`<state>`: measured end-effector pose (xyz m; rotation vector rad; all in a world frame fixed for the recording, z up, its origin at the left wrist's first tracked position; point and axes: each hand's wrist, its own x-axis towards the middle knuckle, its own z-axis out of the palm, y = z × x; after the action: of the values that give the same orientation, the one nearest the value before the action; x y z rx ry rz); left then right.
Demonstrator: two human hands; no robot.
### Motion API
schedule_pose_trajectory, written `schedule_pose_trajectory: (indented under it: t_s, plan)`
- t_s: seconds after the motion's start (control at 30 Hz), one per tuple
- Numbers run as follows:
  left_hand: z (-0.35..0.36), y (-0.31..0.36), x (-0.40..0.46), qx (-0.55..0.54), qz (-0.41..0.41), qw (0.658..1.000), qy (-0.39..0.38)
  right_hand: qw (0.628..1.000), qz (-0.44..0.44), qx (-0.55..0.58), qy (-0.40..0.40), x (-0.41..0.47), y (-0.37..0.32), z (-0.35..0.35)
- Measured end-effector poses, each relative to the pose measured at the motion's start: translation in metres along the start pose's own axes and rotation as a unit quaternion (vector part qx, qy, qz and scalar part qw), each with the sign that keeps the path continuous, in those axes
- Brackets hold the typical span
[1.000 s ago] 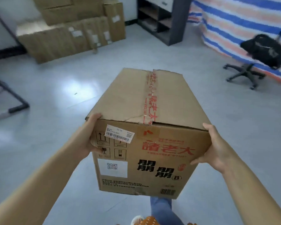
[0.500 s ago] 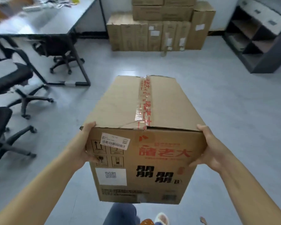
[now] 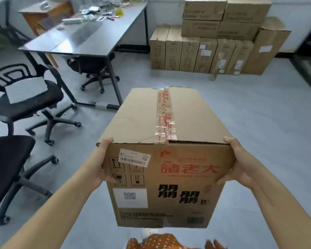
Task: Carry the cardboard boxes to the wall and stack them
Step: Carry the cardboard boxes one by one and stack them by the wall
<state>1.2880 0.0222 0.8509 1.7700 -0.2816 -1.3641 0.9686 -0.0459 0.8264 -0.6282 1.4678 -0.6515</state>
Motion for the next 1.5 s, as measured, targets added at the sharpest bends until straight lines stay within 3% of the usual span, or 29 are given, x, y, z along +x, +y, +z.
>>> schedule_pose_trajectory:
  t_s: [0.33, 0.7, 1.0, 1.5]
  plan:
    - [0.068, 0.133, 0.139, -0.008, 0.018, 1.0, -0.018, 0.999, -0.029, -0.003, 0.017, 0.132, -0.139, 0.033]
    - [0.183, 0.291, 0.283, -0.059, 0.024, 0.997, 0.046, 0.999, -0.027, -0.042, -0.009, 0.327, -0.341, 0.055]
    - [0.23, 0.42, 0.434, -0.084, 0.033, 0.996, 0.019, 0.997, -0.051, -0.049, 0.003, 0.467, -0.48, 0.112]
    - [0.299, 0.72, 0.705, -0.041, 0.07, 0.996, -0.038, 0.995, -0.086, 0.023, 0.044, 0.693, -0.724, 0.241]
